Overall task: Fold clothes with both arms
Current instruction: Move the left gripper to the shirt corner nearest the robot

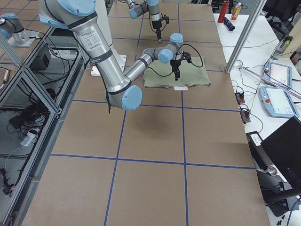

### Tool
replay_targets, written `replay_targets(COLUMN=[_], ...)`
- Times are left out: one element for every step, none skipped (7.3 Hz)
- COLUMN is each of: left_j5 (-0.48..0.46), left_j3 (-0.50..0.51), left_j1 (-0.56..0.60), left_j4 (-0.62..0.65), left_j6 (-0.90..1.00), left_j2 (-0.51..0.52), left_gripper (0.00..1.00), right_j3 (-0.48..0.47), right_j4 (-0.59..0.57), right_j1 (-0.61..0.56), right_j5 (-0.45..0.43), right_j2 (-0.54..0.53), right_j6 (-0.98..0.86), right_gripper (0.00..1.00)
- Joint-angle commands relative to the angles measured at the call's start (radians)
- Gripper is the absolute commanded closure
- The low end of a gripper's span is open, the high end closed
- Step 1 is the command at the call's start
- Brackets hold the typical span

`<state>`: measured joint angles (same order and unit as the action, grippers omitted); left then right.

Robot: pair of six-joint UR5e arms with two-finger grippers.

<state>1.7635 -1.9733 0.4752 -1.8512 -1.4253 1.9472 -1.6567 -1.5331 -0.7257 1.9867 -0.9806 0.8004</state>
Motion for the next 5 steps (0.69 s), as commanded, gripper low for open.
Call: replay_targets(left_j5=[-0.007,-0.050,-0.085,-0.090,-0.102], left_j3=[0.004,0.020,0.063,0.132,0.140], left_j1=[-0.159,-0.211,-0.237,-0.237,-0.233], left_j4=[-0.013,-0.010,-0.008,-0.003,0.000], left_j6=[-0.238,-0.303,-0.332,-0.358,-0.360], left_j2=[0.007,0.009,0.031,0.079,0.085], left_gripper=[0.00,0.00,0.00,0.00,0.01], right_j3=[-0.108,-0.123,-0.123,-0.121,-0.120], right_j4=[0.002,0.002,0.004,0.005,0.005], right_j1=[0.002,0.008,0.015,0.025,0.028], right_j5=[0.014,0.033,0.037,0.035,0.034], right_j2=[-0.076,-0.085,-0.085,-0.084,-0.084], right_j6=[0.023,0.037,0.049,0.057,0.059], right_gripper=[0.00,0.00,0.00,0.00,0.00])
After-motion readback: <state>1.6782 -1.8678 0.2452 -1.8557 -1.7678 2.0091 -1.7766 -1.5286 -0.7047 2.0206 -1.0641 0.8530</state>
